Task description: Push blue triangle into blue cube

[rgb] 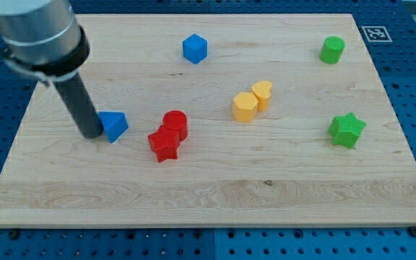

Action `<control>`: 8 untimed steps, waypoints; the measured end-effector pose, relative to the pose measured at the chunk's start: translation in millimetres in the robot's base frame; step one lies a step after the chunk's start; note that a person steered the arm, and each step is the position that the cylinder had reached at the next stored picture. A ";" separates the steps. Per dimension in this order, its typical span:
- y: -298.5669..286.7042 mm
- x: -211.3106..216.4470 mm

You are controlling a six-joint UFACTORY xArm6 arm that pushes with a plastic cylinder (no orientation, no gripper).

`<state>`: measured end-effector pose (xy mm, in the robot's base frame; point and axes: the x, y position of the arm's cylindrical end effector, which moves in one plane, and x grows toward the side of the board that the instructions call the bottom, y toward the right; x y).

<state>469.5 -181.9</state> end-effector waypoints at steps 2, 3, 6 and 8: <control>-14.3 60.9; -7.3 65.3; 11.7 -61.3; -29.6 1.3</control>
<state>470.8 -211.5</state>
